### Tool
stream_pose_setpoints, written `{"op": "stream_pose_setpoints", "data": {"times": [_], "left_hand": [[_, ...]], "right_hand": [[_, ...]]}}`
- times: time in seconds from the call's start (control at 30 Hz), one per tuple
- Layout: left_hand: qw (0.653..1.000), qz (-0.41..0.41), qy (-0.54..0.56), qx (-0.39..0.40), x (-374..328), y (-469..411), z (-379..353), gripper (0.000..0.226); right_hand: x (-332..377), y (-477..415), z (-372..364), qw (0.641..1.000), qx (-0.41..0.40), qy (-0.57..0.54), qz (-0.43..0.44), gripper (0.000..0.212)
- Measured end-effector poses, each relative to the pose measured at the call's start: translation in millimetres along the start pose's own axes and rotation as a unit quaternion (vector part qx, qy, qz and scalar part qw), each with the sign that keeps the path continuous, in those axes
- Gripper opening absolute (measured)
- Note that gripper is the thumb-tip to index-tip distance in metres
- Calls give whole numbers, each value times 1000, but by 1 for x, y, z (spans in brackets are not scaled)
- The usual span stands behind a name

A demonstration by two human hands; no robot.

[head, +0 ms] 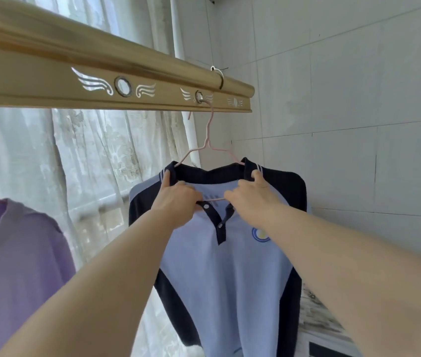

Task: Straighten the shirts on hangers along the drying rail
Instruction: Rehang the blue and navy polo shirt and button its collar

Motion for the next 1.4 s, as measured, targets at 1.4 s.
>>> {"op": "stream_pose_setpoints", "data": {"times": [1.4], "left_hand": [[804, 130, 553, 176, -15, 21, 35, 17]], "right_hand": [[1, 21, 30, 939, -213, -264, -57, 21]]}}
Point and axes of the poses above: each hand's wrist, its own y-axis away from the middle knuckle, its own z-axis out of the back of the hand, x = y × z, the point moved 3 cm from there along -y, towards the middle knuckle, and after that the axes turned 11 degrees about z, right-handed, at the moved point
